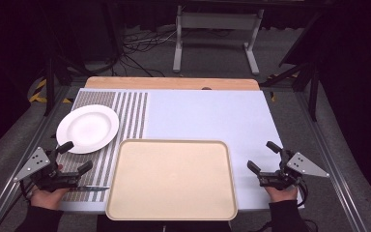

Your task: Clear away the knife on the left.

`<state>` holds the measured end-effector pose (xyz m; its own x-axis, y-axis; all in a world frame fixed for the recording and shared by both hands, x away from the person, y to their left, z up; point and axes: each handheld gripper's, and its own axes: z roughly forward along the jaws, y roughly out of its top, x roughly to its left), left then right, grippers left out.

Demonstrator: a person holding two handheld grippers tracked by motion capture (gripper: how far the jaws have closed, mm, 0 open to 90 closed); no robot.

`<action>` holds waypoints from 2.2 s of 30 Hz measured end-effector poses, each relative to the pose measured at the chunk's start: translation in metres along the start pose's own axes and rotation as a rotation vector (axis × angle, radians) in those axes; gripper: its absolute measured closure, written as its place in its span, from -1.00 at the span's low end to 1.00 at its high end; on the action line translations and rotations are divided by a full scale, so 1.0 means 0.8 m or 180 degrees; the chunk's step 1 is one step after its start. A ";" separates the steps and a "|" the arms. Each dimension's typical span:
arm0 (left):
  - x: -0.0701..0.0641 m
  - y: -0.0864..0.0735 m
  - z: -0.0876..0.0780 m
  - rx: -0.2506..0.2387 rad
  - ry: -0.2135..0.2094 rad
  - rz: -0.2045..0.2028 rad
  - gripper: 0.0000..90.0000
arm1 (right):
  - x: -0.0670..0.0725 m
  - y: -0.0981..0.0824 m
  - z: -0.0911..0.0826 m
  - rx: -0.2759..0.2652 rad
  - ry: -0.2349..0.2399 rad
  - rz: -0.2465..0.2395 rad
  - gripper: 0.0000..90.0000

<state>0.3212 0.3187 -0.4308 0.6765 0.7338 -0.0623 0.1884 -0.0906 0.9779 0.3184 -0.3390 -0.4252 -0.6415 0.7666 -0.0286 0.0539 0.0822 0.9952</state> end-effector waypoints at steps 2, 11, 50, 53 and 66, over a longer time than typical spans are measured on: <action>-0.001 0.004 0.000 0.0083 -0.0027 0.0030 -0.99 | 0.000 0.000 0.001 0.0018 0.0035 0.0007 -0.99; -0.001 0.023 0.002 0.0356 -0.0081 0.0217 -0.99 | 0.001 0.000 0.004 0.0040 0.0093 0.0036 -0.99; 0.007 0.077 0.019 0.2236 -0.0277 0.1166 -0.92 | 0.001 -0.002 0.009 0.0016 0.0235 0.0152 -0.99; 0.005 0.076 0.022 0.2351 -0.0297 0.1214 -0.92 | 0.001 -0.002 0.009 0.0024 0.0234 0.0150 -0.99; 0.010 0.080 0.026 0.2819 -0.0375 0.1475 -0.90 | 0.002 -0.002 0.010 0.0044 0.0246 0.0131 -0.99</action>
<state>0.3534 0.3049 -0.3727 0.8743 0.4324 0.2203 0.3179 -0.8533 0.4133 0.3233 -0.3332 -0.4275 -0.6958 0.7180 0.0202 0.0915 0.0607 0.9939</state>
